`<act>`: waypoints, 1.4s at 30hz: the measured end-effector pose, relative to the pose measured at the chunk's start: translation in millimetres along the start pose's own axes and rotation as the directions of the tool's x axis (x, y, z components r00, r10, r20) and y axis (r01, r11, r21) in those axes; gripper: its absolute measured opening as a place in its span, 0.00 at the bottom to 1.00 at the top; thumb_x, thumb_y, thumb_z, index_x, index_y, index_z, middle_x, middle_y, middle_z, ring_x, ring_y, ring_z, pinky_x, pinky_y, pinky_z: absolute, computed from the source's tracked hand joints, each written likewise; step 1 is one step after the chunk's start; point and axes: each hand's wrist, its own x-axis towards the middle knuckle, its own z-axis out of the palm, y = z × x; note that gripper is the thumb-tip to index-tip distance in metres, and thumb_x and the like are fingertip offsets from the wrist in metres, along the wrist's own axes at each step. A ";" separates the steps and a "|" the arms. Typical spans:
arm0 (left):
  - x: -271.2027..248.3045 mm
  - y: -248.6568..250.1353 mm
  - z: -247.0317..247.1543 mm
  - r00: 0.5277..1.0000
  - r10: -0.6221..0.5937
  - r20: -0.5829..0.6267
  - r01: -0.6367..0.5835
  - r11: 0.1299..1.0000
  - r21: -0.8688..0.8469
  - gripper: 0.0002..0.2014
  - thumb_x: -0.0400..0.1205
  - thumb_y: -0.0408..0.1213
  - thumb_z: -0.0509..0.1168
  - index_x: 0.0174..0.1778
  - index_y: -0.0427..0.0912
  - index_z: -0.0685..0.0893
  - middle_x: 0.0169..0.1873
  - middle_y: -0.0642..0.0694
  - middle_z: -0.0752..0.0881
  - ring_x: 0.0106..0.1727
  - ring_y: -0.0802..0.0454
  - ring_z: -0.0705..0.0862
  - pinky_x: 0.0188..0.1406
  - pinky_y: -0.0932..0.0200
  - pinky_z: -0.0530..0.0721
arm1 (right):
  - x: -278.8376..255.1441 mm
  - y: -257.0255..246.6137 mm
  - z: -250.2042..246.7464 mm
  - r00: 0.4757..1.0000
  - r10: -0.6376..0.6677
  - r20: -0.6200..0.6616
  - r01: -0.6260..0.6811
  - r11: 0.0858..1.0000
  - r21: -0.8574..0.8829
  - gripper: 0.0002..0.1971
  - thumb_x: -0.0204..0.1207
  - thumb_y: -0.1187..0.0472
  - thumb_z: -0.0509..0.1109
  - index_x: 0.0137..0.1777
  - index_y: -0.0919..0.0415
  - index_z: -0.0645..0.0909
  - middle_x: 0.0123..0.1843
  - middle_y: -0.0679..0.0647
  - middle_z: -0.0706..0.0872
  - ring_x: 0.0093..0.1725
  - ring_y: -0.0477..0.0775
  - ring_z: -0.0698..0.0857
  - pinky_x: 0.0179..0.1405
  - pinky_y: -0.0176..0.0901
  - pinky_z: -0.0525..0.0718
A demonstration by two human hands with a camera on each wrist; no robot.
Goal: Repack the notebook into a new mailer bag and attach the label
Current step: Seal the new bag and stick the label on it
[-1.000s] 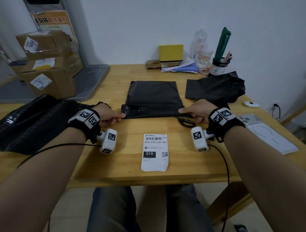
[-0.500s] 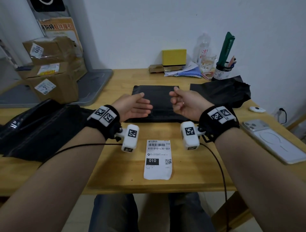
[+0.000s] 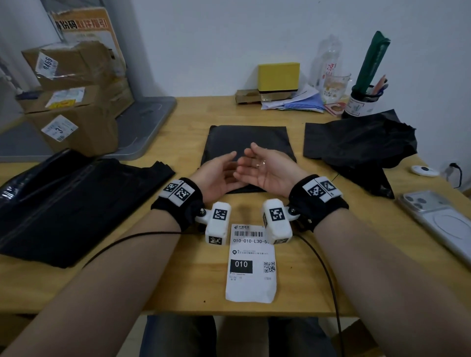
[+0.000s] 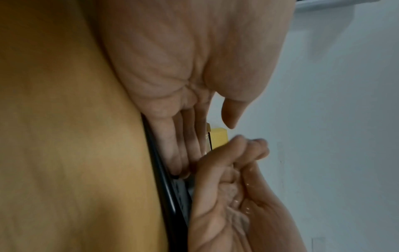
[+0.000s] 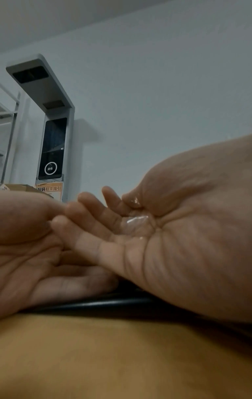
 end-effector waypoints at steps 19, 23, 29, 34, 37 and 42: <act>2.6 -0.8 -25.7 0.999 -0.024 -0.049 0.019 0.994 -0.103 0.19 0.90 0.44 0.57 0.62 0.30 0.83 0.55 0.34 0.90 0.52 0.45 0.91 0.49 0.56 0.91 | 18.3 11.8 -17.8 0.992 0.067 -0.109 -0.067 0.998 0.002 0.16 0.90 0.54 0.61 0.44 0.61 0.82 0.37 0.59 0.90 0.42 0.58 0.91 0.35 0.45 0.91; -4.8 3.1 -36.4 0.995 -0.012 -0.098 -0.001 0.993 -0.122 0.19 0.91 0.42 0.56 0.63 0.28 0.81 0.55 0.32 0.90 0.54 0.42 0.91 0.50 0.54 0.91 | 18.0 12.2 -17.7 0.991 0.070 -0.112 -0.069 0.998 0.010 0.16 0.90 0.54 0.61 0.43 0.61 0.82 0.36 0.59 0.90 0.42 0.59 0.91 0.32 0.45 0.90; -11.8 6.9 -42.6 0.983 -0.005 -0.183 -0.013 0.995 -0.097 0.20 0.91 0.41 0.56 0.64 0.26 0.80 0.58 0.30 0.88 0.58 0.39 0.89 0.54 0.51 0.89 | 15.0 11.9 -18.0 0.990 0.065 -0.122 -0.064 0.998 0.008 0.16 0.90 0.54 0.61 0.44 0.61 0.82 0.36 0.58 0.90 0.38 0.58 0.93 0.31 0.43 0.89; -16.3 8.2 -47.1 0.974 -0.007 -0.227 -0.012 0.996 -0.085 0.19 0.91 0.40 0.56 0.63 0.27 0.81 0.58 0.30 0.88 0.57 0.40 0.90 0.52 0.52 0.90 | 12.4 12.5 -17.8 0.991 0.061 -0.121 -0.060 0.998 0.009 0.16 0.90 0.54 0.61 0.44 0.60 0.82 0.35 0.57 0.89 0.37 0.58 0.93 0.31 0.43 0.89; -19.0 10.6 -50.6 0.965 -0.010 -0.262 -0.010 0.997 -0.076 0.18 0.91 0.40 0.55 0.63 0.27 0.80 0.58 0.31 0.88 0.55 0.40 0.90 0.48 0.54 0.91 | 11.3 12.3 -18.3 0.991 0.060 -0.117 -0.059 0.998 0.013 0.15 0.90 0.54 0.61 0.44 0.60 0.82 0.35 0.57 0.89 0.37 0.58 0.92 0.30 0.43 0.89; -20.1 12.8 -51.8 0.946 0.008 -0.325 -0.007 1.000 0.005 0.17 0.90 0.39 0.57 0.64 0.27 0.80 0.54 0.33 0.88 0.51 0.43 0.90 0.41 0.57 0.92 | 9.3 11.8 -17.9 0.992 0.062 -0.110 -0.060 0.998 0.018 0.16 0.90 0.54 0.61 0.44 0.61 0.82 0.35 0.58 0.89 0.37 0.58 0.92 0.31 0.43 0.89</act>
